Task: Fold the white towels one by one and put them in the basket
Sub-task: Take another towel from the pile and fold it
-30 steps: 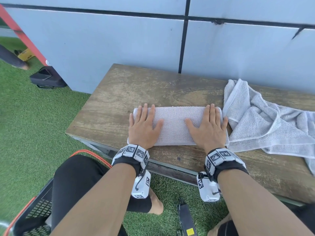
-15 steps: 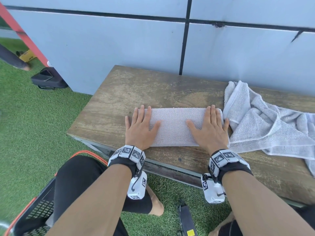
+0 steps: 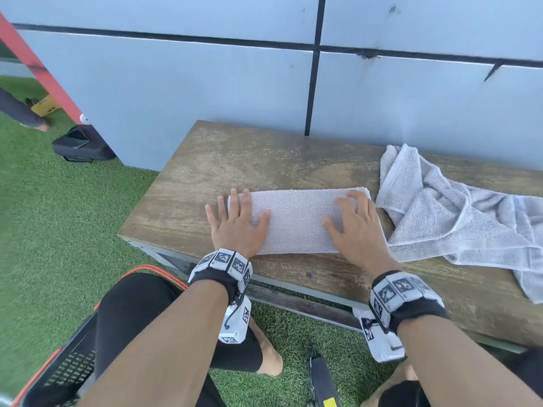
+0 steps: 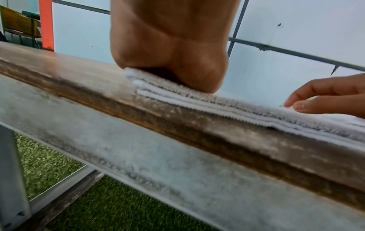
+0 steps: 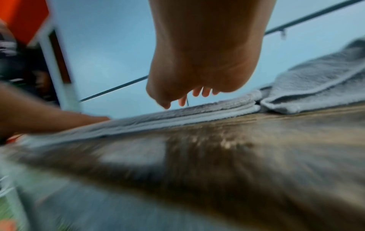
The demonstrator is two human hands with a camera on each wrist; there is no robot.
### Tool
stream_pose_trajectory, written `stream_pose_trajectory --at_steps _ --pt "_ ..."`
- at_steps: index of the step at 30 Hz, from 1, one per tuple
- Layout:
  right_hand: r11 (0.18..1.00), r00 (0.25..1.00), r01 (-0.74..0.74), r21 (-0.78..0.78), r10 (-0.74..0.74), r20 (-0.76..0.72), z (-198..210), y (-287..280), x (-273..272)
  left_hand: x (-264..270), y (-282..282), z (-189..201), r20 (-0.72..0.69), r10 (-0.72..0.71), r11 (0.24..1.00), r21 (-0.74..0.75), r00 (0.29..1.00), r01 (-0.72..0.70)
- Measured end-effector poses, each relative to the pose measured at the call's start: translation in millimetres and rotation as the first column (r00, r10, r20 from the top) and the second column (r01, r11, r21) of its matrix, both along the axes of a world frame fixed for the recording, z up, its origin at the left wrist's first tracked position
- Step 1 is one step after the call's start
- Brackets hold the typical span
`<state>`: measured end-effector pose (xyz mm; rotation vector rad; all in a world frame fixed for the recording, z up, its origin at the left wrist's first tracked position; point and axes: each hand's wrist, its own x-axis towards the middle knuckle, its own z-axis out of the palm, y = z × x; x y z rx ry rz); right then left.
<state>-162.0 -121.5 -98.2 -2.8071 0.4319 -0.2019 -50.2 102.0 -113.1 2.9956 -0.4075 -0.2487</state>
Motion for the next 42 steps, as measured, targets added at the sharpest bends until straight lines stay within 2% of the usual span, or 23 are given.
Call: stream_pose_trajectory --at_steps 2,5,9,12,14,16,19,22,24,28,30,33,38,42 --pt "0.997 0.997 -0.036 -0.07 0.04 0.07 6.3 16.6 -10.6 -0.6 -1.1 5.1 -0.022 0.026 0.998 0.05 0.999 -0.025" --pt "0.998 0.998 -0.057 -0.023 0.056 -0.026 6.1 34.2 -17.8 -2.1 -6.1 19.3 -0.04 0.058 0.986 0.161 0.997 -0.051" --pt "0.999 0.999 -0.045 0.029 0.046 -0.025 9.3 28.2 -13.9 -10.5 -9.6 41.1 -0.063 0.069 0.942 0.333 0.996 -0.044" --pt "0.993 0.993 -0.089 0.082 0.095 -0.065 16.6 19.1 -13.9 -25.3 -7.7 54.4 -0.098 0.054 0.931 0.365 0.994 -0.015" --pt "0.995 0.993 -0.089 0.045 0.093 -0.075 20.6 18.4 -20.2 -35.6 -2.2 58.4 -0.1 0.061 0.951 0.309 0.993 -0.028" --pt "0.996 0.993 -0.089 0.003 0.089 -0.073 22.3 22.7 -30.6 -44.0 7.1 56.6 -0.072 0.066 0.981 0.185 0.995 -0.051" --pt "0.984 0.98 -0.133 0.119 0.148 -0.134 22.8 29.0 -44.0 -55.4 21.3 53.0 -0.043 0.065 0.998 0.0 0.997 -0.065" --pt "0.98 0.977 -0.14 0.142 0.16 -0.143 20.5 27.6 -52.4 -62.8 27.2 51.7 -0.092 0.044 0.993 -0.105 0.995 -0.054" --pt "0.981 0.977 -0.131 0.144 0.153 -0.151 19.5 26.9 -57.7 -65.2 29.3 51.9 -0.163 0.008 0.976 -0.212 0.987 -0.042" --pt "0.983 0.971 -0.117 0.142 0.143 -0.19 19.3 28.9 -66.4 -70.7 33.5 59.0 -0.357 -0.085 0.877 -0.47 0.93 -0.1" --pt "0.982 0.963 -0.114 0.15 0.146 -0.225 20.3 32.6 -70.7 -72.8 34.6 62.4 -0.376 -0.16 0.84 -0.538 0.913 -0.075" --pt "0.982 0.954 -0.1 0.162 0.141 -0.265 21.4 37.3 -76.3 -76.9 37.1 66.7 -0.371 -0.256 0.836 -0.548 0.893 0.012" --pt "0.981 0.936 -0.112 0.156 0.157 -0.315 22.3 38.3 -83.7 -86.1 46.0 75.2 -0.3 -0.349 0.882 -0.425 0.888 0.203" --pt "0.983 0.931 -0.131 0.13 0.167 -0.325 19.7 41.7 -90.0 -89.0 51.2 72.0 -0.214 -0.363 0.848 -0.48 0.907 0.226"
